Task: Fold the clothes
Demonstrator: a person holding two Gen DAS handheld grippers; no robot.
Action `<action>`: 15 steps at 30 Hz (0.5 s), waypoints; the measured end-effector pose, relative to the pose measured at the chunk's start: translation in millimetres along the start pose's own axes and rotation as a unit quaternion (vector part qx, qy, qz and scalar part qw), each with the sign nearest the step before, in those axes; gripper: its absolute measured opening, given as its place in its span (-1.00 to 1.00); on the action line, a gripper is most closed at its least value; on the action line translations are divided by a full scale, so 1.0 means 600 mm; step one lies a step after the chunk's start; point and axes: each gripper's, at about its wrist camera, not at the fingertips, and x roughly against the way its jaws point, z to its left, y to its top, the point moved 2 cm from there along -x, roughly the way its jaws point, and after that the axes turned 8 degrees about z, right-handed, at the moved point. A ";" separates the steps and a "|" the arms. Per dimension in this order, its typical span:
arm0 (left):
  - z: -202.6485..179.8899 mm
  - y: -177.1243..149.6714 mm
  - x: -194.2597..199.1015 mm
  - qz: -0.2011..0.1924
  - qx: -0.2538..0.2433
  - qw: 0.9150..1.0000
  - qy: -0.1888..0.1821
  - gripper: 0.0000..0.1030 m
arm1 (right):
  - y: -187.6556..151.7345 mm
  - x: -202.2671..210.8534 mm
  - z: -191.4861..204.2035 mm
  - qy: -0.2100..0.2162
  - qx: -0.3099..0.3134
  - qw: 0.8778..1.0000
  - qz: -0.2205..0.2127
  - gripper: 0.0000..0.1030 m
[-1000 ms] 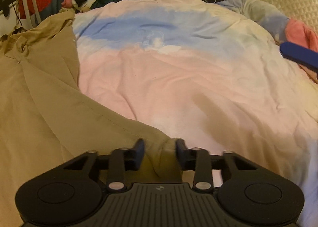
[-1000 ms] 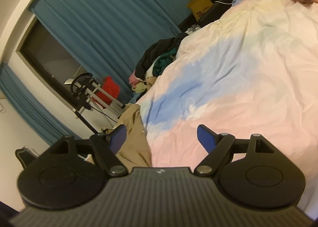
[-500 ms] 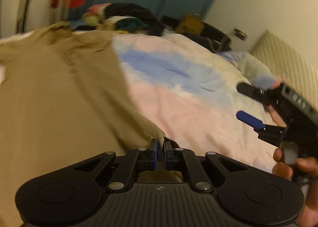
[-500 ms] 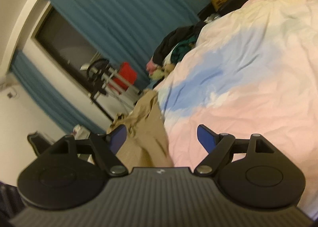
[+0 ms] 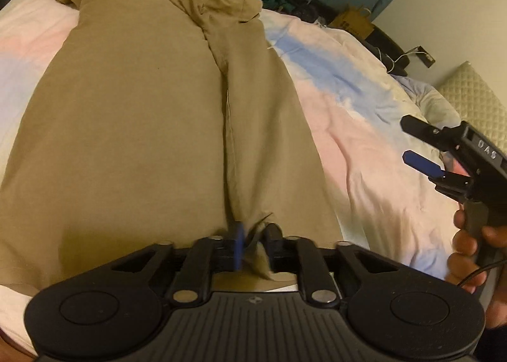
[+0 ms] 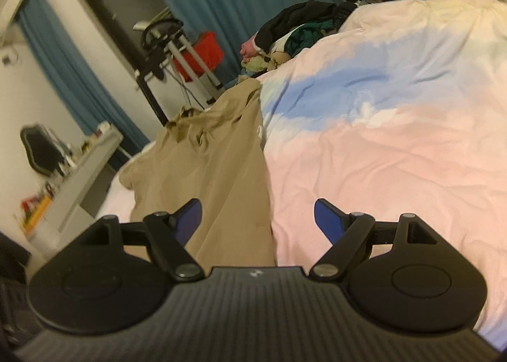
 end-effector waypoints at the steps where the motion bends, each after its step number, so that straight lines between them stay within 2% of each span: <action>1: 0.003 0.000 -0.001 0.000 0.005 1.000 0.004 -0.02 | -0.002 -0.002 0.005 -0.005 0.008 1.000 -0.001 0.56; 2: 0.005 0.001 -0.002 0.001 0.010 1.000 0.009 0.06 | -0.003 -0.005 0.008 -0.009 0.012 1.000 0.000 0.56; 5: 0.019 0.004 -0.003 -0.010 0.033 0.999 -0.010 0.15 | -0.006 -0.016 0.012 -0.014 0.014 1.000 0.009 0.55; 8: 0.028 0.009 -0.005 -0.007 0.069 0.996 -0.051 0.22 | -0.011 -0.026 0.011 -0.019 0.013 1.000 0.018 0.55; 11: 0.033 0.011 0.007 -0.021 0.069 0.996 -0.052 0.42 | -0.013 -0.028 0.013 -0.023 0.013 0.999 0.019 0.55; 12: 0.034 0.011 0.011 -0.026 0.069 0.996 -0.053 0.56 | -0.012 -0.028 0.013 -0.023 0.012 1.000 0.017 0.55; 15: 0.039 0.019 0.012 -0.030 0.071 0.996 -0.049 0.58 | -0.011 -0.027 0.014 -0.020 0.011 1.000 0.014 0.55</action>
